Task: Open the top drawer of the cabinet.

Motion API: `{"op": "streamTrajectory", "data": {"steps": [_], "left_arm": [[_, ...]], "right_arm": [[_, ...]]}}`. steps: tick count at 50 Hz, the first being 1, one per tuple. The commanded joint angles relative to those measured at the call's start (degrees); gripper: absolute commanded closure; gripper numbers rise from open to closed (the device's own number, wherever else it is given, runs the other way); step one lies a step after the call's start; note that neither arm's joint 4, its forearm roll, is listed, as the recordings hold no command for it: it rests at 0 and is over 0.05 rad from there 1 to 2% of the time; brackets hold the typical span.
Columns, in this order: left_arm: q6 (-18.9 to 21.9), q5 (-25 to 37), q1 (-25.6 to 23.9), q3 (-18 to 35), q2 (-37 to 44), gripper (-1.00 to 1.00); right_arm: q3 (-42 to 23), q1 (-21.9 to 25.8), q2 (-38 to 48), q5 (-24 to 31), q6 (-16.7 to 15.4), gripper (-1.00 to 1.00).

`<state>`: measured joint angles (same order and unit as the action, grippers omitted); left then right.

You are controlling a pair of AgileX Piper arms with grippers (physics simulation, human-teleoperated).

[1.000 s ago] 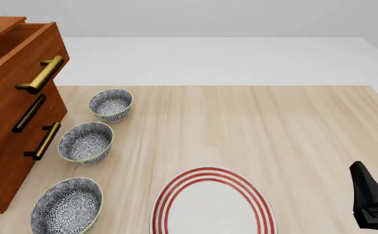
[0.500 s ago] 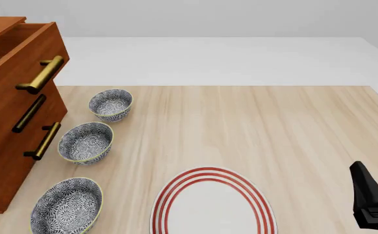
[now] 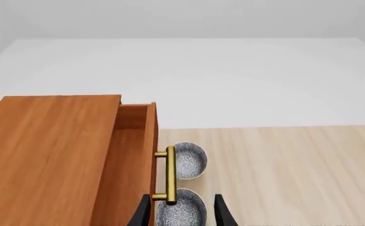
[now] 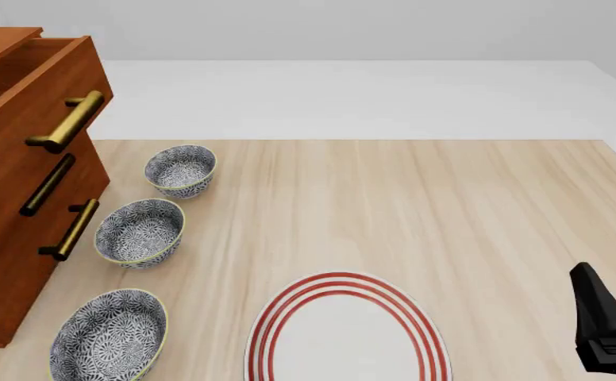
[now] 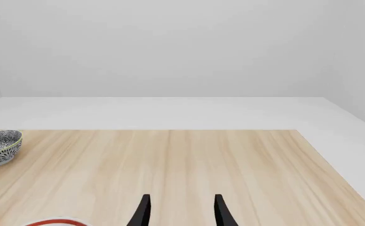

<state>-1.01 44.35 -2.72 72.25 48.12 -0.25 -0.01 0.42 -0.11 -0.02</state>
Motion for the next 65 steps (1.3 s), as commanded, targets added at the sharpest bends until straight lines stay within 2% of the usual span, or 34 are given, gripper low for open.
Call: {"op": "streamTrajectory", "data": {"steps": [1, 13, 65], "left_arm": [[-0.52, -1.13, 0.09, -1.38, 1.01, -1.0], [-0.56, -2.06, 1.06, -0.33, 1.91, -1.0], [2.01, -8.05, 4.97, -4.11, 5.44, -1.0]], "right_arm": [[0.0, -0.01, 0.01, 0.0, 0.01, -1.0], [0.0, -0.01, 0.0, 0.0, 0.0, -1.0], [0.0, 0.0, -0.01, 0.0, -0.02, -1.0]]}}
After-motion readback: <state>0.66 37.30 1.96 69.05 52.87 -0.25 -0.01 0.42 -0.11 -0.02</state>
